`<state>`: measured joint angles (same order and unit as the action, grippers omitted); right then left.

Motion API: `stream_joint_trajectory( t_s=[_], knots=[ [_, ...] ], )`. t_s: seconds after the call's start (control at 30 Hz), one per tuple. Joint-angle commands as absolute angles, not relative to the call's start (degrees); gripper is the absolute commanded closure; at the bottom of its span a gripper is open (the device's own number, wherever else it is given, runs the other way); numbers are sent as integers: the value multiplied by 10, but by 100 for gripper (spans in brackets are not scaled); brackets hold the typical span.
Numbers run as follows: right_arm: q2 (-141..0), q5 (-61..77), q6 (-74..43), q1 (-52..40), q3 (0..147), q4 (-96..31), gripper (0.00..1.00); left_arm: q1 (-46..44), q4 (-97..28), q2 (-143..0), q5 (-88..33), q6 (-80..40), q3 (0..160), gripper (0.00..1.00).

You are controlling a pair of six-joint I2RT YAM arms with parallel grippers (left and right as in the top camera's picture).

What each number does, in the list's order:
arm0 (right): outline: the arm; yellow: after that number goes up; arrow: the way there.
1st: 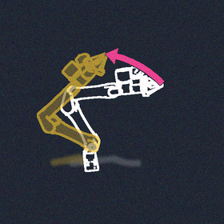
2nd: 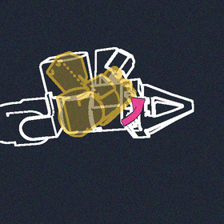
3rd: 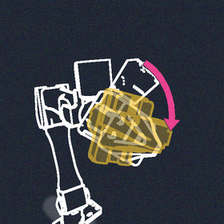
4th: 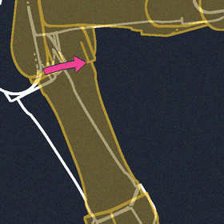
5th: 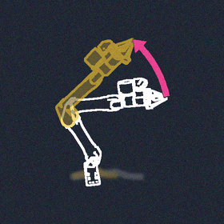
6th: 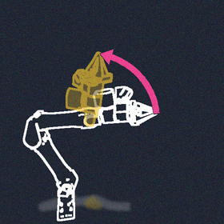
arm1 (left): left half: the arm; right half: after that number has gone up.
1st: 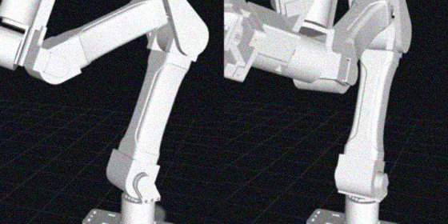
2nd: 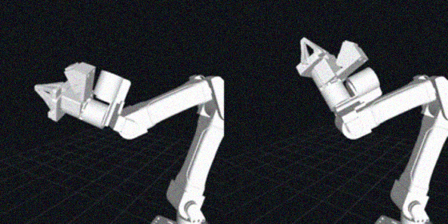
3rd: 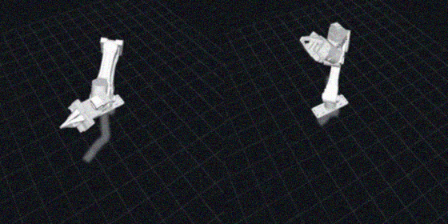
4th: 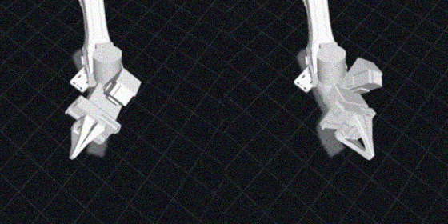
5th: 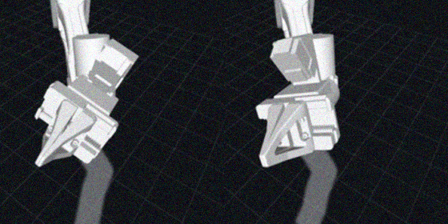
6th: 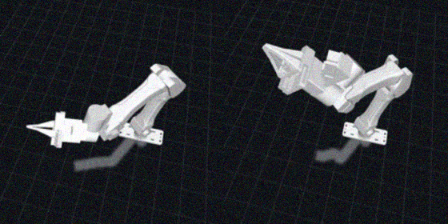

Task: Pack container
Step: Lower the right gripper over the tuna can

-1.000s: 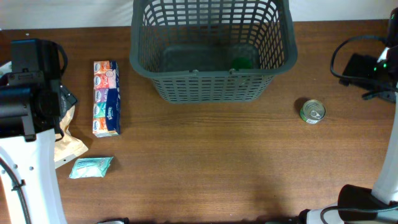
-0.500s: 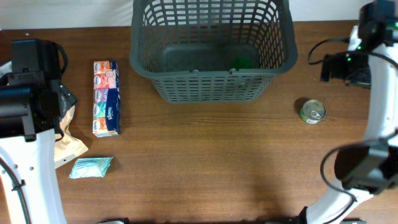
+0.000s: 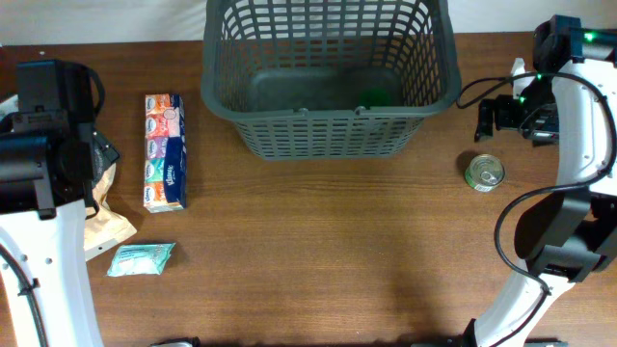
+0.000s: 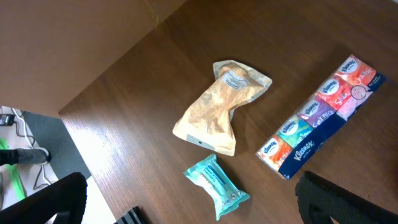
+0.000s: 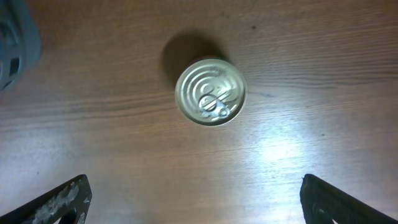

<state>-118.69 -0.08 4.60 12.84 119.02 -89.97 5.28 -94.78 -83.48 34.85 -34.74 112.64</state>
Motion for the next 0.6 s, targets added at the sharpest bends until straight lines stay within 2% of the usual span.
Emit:
stream_joint_trajectory(
  t_s=[0.0, 0.2, 0.57],
  knots=[
    [-1189, 20, 55, 133, 1183, -902, 1, 55, -948, -837, 347, -353, 1126, 0],
    [-1189, 20, 56, 137, 1168, -897, 1, 55, -948, -837, 347, -353, 1126, 0],
    [-1189, 31, 66, 164, 1039, -795, 1, 55, -948, -837, 347, -353, 1126, 0]
  ],
)
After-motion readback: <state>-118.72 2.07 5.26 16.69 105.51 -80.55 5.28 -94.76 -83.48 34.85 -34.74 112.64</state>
